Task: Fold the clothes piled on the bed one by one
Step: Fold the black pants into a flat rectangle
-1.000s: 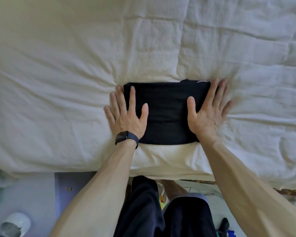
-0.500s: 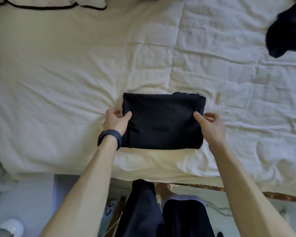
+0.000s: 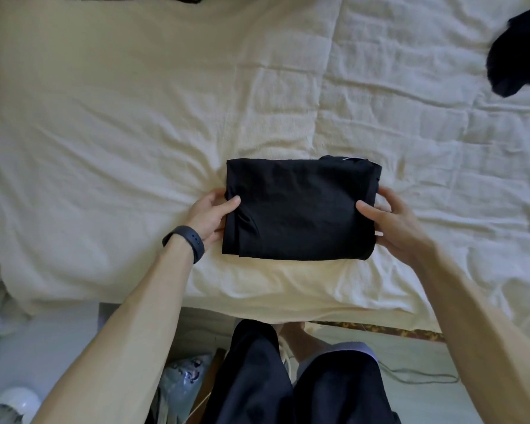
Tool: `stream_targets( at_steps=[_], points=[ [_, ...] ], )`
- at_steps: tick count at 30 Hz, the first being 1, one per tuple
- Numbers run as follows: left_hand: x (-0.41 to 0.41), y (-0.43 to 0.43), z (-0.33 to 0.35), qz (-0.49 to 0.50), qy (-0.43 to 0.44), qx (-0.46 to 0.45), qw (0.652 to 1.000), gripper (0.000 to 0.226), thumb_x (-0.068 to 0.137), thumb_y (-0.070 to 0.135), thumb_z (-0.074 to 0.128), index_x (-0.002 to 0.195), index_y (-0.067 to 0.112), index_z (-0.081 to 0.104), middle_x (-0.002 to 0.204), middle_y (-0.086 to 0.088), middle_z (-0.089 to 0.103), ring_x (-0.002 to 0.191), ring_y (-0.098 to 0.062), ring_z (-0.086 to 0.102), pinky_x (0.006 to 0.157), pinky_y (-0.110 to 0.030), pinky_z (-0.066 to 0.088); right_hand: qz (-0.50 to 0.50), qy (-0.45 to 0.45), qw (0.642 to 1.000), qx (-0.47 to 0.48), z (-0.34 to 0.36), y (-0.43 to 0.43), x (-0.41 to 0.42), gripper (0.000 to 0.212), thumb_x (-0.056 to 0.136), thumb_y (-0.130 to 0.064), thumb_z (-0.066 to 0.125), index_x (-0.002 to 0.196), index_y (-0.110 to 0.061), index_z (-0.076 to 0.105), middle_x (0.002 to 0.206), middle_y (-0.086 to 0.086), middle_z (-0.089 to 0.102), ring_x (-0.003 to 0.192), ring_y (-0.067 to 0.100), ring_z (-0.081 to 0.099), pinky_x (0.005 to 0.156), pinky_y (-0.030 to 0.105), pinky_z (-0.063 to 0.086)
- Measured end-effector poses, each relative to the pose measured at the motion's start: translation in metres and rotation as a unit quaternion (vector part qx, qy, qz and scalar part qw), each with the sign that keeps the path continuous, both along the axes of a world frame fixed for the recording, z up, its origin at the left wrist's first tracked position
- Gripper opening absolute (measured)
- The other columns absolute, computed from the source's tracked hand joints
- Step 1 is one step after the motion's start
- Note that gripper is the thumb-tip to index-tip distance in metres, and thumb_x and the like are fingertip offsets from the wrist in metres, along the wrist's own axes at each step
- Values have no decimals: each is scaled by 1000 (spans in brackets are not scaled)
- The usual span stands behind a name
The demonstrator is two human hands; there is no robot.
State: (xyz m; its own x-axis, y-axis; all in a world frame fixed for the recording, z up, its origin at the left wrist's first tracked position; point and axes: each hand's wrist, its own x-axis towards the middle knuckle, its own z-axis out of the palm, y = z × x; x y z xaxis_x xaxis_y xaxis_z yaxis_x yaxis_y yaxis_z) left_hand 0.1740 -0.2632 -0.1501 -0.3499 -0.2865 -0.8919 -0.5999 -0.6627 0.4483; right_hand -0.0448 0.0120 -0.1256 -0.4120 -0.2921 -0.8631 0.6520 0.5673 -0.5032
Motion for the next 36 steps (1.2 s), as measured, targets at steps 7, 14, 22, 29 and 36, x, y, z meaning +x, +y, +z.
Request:
stream_targets(
  at_steps=[7,14,22,29,36],
  points=[
    [-2,-1,10,10,50,-39,998,28,95,17,67,123,21,63,111,4,75,95,-14,74,66,-27,58,-28,28,999,-9,13,-5,11,36,101,-19,64,126,-45,59,113,-5,75,98,15,75,63,32,61],
    [-5,5,66,-19,71,-53,996,27,94,22,70,118,32,66,99,4,77,79,-16,74,63,-33,59,-42,95,994,-40,84,15,16,36,99,-18,65,121,-48,62,106,-1,77,92,17,76,63,32,59],
    [-66,45,211,-62,179,-33,981,28,94,25,69,121,26,65,109,-4,73,91,-26,69,67,-36,58,-84,213,972,-58,279,74,0,36,99,-18,66,122,-45,61,103,3,77,82,15,76,62,31,56],
    [-159,115,337,-83,291,62,951,39,85,40,70,121,27,66,117,4,74,112,-25,64,80,-39,56,-47,397,916,-45,506,101,-36,36,96,-19,69,124,-41,59,107,7,71,95,25,72,86,43,60],
    [-241,202,445,-98,416,259,866,40,84,17,73,124,9,71,131,-19,64,120,-40,62,100,-55,50,-57,515,854,-34,671,155,-32,36,93,-13,71,104,-47,68,90,-5,77,83,16,77,69,30,60]
  ],
)
